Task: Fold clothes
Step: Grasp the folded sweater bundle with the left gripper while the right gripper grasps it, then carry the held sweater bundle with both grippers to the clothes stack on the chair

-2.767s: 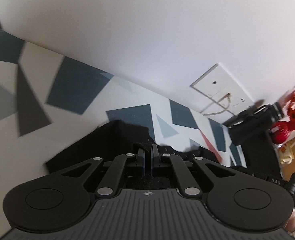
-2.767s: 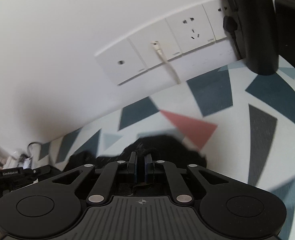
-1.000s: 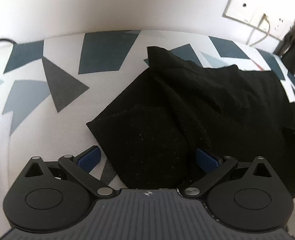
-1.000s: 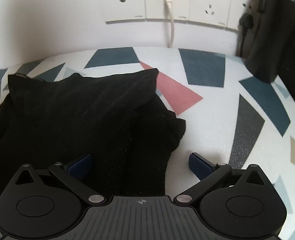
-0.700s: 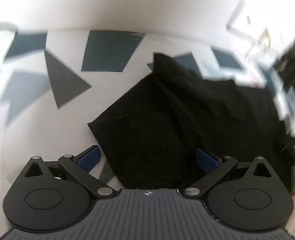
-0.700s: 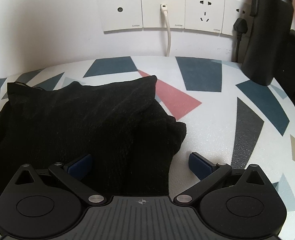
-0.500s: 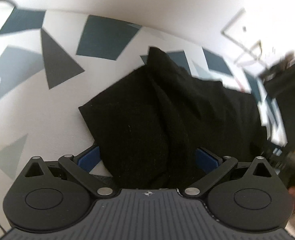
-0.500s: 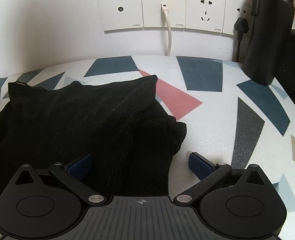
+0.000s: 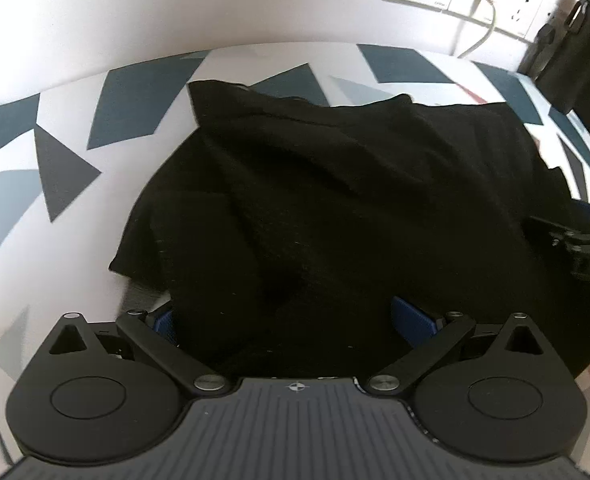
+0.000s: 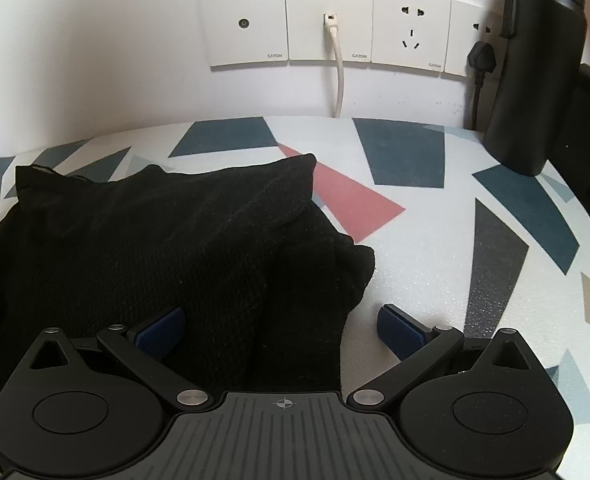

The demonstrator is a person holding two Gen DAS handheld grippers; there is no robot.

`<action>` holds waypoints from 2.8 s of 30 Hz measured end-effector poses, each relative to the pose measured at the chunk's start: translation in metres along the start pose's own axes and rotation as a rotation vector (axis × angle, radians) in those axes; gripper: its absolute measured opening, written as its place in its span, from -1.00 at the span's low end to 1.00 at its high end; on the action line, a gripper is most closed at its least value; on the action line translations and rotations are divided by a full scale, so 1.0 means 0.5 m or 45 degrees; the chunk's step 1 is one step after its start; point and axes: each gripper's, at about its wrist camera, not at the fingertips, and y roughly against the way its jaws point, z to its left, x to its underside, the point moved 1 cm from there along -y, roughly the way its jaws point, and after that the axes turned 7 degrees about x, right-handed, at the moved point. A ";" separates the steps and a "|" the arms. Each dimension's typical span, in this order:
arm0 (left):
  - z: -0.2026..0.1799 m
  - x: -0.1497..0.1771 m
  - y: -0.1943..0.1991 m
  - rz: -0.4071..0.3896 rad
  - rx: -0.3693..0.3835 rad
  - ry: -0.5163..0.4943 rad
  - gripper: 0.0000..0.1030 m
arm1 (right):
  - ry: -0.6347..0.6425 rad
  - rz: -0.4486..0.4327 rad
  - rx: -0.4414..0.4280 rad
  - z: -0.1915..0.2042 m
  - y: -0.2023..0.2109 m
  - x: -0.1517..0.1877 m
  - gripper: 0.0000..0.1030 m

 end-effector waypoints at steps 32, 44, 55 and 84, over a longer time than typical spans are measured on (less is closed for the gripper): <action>-0.035 0.028 0.022 -0.044 0.116 0.115 -0.43 | 0.279 0.087 -0.485 0.101 0.034 0.009 -0.60; -0.046 0.092 0.054 -0.045 0.158 0.174 -0.51 | 0.307 0.161 -0.610 0.177 0.075 0.037 -0.66; 0.022 0.188 0.190 -0.187 0.174 0.269 -0.55 | 0.347 0.128 -0.668 0.281 0.188 0.067 -0.67; 0.561 0.934 0.908 -0.817 -0.397 0.870 -0.56 | 1.228 -0.160 -1.273 1.253 0.794 0.354 -0.67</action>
